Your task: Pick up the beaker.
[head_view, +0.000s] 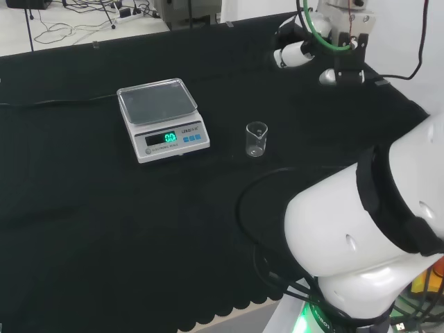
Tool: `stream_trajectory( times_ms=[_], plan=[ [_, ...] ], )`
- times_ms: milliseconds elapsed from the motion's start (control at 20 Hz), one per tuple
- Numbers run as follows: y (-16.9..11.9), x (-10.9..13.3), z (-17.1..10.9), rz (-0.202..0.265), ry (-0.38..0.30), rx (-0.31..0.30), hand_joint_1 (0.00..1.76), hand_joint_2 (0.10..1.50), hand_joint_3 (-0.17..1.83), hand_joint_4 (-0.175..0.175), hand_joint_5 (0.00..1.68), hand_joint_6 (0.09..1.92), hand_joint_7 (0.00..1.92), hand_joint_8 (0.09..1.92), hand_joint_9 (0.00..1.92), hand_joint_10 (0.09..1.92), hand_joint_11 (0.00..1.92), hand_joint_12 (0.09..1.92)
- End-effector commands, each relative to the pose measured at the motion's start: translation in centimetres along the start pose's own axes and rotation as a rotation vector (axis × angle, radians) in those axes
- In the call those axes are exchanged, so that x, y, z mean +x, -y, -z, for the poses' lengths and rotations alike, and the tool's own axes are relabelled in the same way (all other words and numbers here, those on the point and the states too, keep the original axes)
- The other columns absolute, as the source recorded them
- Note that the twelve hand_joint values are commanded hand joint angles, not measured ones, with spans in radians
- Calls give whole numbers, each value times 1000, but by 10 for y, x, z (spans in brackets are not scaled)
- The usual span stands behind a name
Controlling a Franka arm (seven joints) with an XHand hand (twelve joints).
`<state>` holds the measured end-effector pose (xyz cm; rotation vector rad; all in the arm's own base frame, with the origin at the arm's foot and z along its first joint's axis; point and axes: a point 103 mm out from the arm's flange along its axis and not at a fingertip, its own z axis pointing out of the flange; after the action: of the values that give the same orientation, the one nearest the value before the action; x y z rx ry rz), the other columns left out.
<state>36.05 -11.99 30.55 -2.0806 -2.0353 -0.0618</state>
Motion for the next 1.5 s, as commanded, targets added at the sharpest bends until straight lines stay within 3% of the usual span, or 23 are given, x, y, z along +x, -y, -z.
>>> stream_trajectory(
  times_ms=[50, 500, 1100, 1500],
  plan=[
    [-20, 21, -5, 7, 21, 14, 562, 1056, -131, -6, 565, 454, 651, 580, 725, 645, 181, 1442],
    [-30, 33, -13, 6, -8, 24, 564, 1061, -141, -9, 563, 460, 647, 587, 724, 652, 181, 1441],
    [-64, 39, -55, 28, -38, 112, 567, 1068, -156, -11, 561, 470, 644, 594, 723, 657, 184, 1441],
    [-71, 35, -73, 29, -67, 139, 572, 1072, -167, -12, 557, 477, 640, 598, 719, 660, 186, 1440]
  ],
)
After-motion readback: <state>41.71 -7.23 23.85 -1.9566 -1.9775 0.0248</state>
